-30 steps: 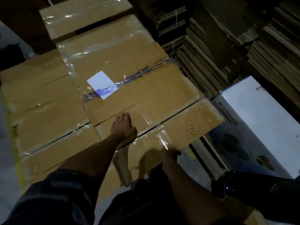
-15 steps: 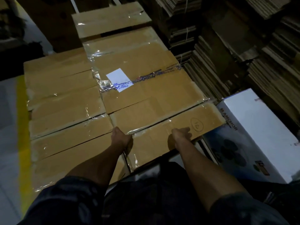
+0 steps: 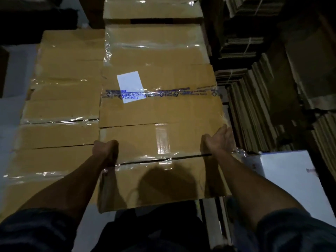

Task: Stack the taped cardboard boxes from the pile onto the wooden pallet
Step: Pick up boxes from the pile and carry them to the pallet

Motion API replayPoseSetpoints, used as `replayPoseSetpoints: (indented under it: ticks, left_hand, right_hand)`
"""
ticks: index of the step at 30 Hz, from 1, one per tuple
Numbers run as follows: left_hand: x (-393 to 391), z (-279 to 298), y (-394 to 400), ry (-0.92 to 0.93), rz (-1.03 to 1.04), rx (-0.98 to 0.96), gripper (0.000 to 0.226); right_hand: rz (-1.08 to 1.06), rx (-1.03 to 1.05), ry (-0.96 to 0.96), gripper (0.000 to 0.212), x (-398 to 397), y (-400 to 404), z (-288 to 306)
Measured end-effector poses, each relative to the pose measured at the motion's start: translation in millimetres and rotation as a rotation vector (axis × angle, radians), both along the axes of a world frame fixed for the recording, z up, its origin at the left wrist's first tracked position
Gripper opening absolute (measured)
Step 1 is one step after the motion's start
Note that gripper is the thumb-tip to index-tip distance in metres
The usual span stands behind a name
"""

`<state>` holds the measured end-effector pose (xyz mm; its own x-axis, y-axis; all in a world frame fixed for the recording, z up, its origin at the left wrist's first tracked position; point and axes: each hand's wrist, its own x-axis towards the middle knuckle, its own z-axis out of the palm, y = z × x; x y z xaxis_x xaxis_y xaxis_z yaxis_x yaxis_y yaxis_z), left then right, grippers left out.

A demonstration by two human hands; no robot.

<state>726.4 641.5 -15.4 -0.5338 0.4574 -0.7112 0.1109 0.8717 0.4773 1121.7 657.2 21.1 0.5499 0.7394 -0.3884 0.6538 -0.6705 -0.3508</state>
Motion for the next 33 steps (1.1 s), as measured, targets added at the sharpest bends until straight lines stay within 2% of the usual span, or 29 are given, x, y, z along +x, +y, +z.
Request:
replayPoseSetpoints:
  ticks: [2, 6, 12, 16, 28, 33]
  left_hand:
    - [6, 10, 6, 0.011, 0.0, 0.001, 0.066]
    - [8, 10, 22, 0.074, -0.002, 0.041, 0.066]
    - [0, 11, 35, 0.034, 0.015, 0.144, 0.048]
    - [5, 13, 38, 0.022, 0.045, 0.175, 0.041]
    - [3, 16, 45, 0.036, 0.107, 0.166, 0.042]
    - [10, 18, 45, 0.077, 0.089, 0.25, 0.041]
  right_hand:
    - [0.029, 0.022, -0.013, 0.094, 18, 17, -7]
    - [0.026, 0.011, -0.003, 0.091, 41, 44, -21]
    - [-0.038, 0.005, 0.06, 0.057, 54, 71, -46]
    - [-0.038, 0.007, 0.029, 0.046, 58, 73, -51]
    - [-0.114, 0.005, 0.033, 0.045, 55, 76, -50]
    - [-0.126, -0.009, 0.028, 0.047, 52, 81, -53]
